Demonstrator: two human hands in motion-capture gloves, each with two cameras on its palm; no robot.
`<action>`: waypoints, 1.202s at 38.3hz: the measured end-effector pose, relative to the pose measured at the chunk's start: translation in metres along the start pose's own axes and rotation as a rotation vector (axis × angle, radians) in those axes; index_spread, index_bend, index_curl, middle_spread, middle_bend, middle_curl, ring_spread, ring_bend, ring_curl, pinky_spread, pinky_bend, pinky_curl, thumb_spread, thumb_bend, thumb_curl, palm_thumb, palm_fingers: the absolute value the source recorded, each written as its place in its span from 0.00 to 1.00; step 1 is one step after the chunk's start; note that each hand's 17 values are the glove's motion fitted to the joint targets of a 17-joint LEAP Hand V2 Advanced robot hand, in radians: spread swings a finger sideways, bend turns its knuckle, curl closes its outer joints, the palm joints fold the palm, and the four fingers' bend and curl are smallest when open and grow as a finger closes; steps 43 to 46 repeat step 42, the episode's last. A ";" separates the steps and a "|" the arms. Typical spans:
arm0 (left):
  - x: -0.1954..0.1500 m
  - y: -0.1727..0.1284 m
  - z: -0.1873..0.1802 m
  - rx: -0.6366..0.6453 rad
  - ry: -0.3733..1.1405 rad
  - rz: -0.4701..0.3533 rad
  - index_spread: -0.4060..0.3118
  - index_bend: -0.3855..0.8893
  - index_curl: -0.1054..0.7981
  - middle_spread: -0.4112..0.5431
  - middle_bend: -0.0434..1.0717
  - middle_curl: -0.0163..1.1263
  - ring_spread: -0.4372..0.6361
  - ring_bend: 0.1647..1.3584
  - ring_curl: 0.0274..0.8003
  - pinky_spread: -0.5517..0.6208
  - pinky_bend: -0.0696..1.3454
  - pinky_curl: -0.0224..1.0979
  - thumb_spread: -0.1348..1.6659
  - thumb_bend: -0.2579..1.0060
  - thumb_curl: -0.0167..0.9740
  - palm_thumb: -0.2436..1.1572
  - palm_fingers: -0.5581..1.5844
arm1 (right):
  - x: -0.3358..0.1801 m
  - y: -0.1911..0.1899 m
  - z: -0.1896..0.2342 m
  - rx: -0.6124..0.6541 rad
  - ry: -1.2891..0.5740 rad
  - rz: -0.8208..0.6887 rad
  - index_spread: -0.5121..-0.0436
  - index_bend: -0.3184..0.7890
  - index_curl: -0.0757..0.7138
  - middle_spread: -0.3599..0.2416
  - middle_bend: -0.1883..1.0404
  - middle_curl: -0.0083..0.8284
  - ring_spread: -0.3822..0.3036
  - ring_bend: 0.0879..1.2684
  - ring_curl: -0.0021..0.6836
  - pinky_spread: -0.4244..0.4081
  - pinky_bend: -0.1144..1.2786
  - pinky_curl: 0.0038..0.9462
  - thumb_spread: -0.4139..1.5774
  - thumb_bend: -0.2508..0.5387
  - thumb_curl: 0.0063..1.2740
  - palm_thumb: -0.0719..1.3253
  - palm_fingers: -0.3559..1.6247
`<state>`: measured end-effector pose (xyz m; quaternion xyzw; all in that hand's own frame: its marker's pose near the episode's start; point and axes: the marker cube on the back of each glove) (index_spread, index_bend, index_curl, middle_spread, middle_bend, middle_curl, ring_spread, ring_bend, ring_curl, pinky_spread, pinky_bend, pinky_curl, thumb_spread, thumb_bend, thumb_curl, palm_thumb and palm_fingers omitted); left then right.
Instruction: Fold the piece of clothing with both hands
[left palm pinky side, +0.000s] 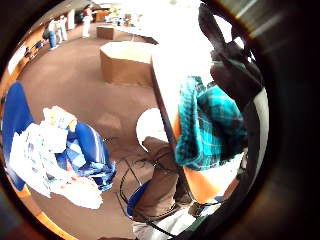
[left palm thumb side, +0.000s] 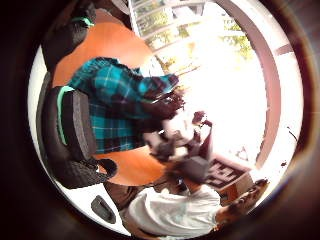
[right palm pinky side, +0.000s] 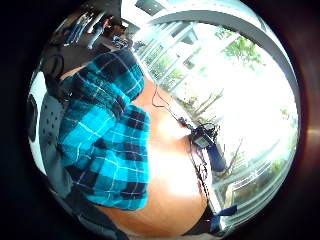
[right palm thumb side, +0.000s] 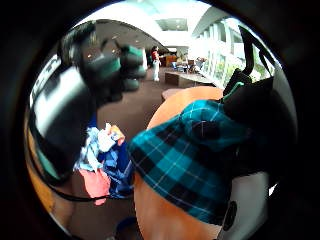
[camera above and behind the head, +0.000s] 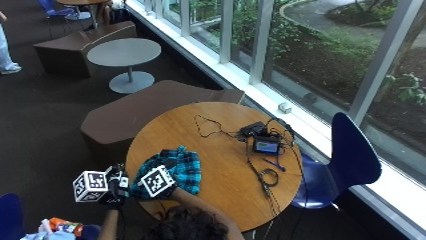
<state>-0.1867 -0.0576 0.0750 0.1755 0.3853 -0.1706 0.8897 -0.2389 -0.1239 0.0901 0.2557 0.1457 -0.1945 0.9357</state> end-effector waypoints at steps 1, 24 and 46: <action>-0.006 0.000 -0.003 0.005 0.012 -0.015 0.38 0.40 0.51 0.31 0.30 0.38 0.42 0.32 0.38 0.56 0.35 0.34 0.94 0.34 0.27 0.42 0.57 | -0.012 0.000 0.007 0.008 0.000 -0.029 0.41 0.41 0.56 0.14 0.33 0.52 0.07 0.28 0.54 0.23 0.34 0.38 0.53 0.27 0.50 0.78 0.78; 0.041 0.018 0.000 -0.023 -0.191 0.150 0.36 0.41 0.49 0.28 0.25 0.39 0.38 0.26 0.39 0.50 0.30 0.34 0.94 0.35 0.28 0.44 0.59 | 0.139 0.087 -0.055 0.140 -0.004 0.122 0.31 0.41 0.55 0.06 0.29 0.47 0.01 0.17 0.49 0.25 0.32 0.37 0.62 0.29 0.48 0.69 0.71; 0.143 0.053 0.029 -0.203 -0.622 0.374 0.41 0.39 0.45 0.36 0.18 0.36 0.46 0.28 0.41 0.56 0.38 0.38 0.90 0.30 0.27 0.38 0.50 | 0.222 0.102 -0.041 -0.369 -0.040 0.353 0.29 0.35 0.45 0.22 0.30 0.46 0.25 0.16 0.50 0.49 0.32 0.39 0.83 0.26 0.37 0.43 0.56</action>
